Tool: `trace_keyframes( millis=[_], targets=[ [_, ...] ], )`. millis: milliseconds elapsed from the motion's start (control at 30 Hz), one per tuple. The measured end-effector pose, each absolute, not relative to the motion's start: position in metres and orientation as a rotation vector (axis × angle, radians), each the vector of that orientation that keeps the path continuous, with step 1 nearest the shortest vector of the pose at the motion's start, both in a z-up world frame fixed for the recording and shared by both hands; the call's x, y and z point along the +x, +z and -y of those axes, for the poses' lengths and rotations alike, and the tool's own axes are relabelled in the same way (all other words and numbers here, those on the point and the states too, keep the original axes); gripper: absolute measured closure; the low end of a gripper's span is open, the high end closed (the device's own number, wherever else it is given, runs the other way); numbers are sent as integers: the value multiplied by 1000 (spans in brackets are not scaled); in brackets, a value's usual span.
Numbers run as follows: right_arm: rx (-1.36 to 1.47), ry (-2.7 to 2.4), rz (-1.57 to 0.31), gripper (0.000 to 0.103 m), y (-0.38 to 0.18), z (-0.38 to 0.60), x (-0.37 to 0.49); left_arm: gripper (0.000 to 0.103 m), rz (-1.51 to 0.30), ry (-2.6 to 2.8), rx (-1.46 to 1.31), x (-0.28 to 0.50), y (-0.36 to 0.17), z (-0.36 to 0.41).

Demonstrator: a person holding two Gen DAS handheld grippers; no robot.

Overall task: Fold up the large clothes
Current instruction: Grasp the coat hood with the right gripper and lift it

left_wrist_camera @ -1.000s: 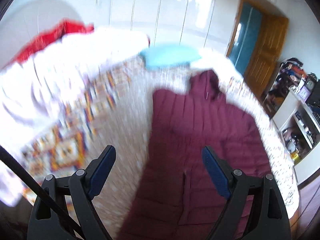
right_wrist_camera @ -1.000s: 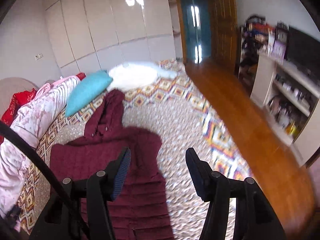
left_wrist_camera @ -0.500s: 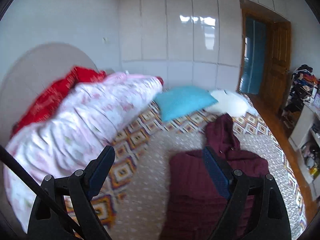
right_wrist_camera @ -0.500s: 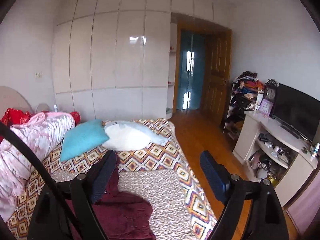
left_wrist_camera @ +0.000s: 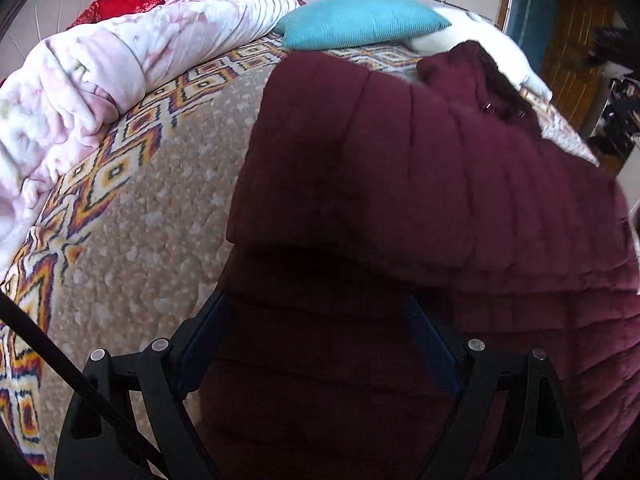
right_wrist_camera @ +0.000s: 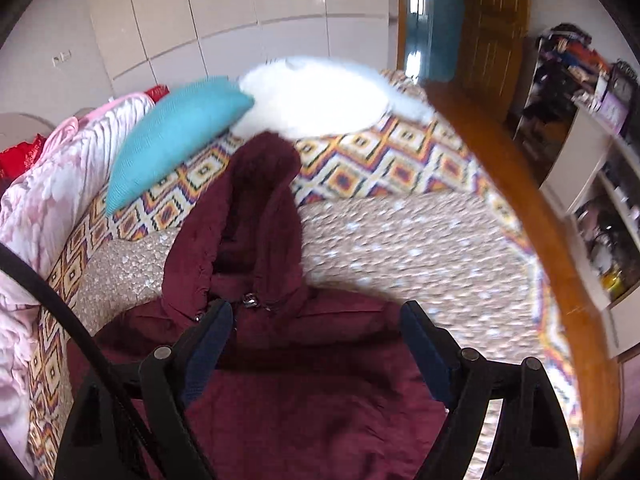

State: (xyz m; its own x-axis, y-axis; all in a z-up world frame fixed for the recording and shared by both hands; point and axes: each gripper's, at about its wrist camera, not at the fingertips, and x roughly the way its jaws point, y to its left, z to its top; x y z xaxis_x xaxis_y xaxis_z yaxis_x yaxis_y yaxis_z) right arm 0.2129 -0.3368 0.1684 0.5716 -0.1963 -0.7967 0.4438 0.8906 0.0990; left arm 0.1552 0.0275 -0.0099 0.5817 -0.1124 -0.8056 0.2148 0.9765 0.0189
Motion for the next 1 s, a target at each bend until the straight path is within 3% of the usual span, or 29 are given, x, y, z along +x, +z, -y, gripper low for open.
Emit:
trace_keyframes(
  millis=[300, 400, 433, 533, 767, 1000],
  targets=[
    [321, -408, -951, 14, 84, 335, 327, 12, -841, -184, 124, 150, -18, -25],
    [330, -437, -949, 22, 66, 339, 349, 12, -839, -188, 116, 150, -17, -25],
    [324, -441, -955, 33, 62, 339, 355, 11, -836, -187, 116, 150, -17, -25],
    [318, -458, -982, 93, 52, 343, 364, 11, -832, -187, 114, 150, -17, -25],
    [372, -344, -803, 95, 120, 338, 301, 11, -830, -189, 110, 150, -18, -25],
    [164, -102, -692, 96, 177, 259, 148, 11, -830, -197, 96, 150, -18, -26]
  ],
)
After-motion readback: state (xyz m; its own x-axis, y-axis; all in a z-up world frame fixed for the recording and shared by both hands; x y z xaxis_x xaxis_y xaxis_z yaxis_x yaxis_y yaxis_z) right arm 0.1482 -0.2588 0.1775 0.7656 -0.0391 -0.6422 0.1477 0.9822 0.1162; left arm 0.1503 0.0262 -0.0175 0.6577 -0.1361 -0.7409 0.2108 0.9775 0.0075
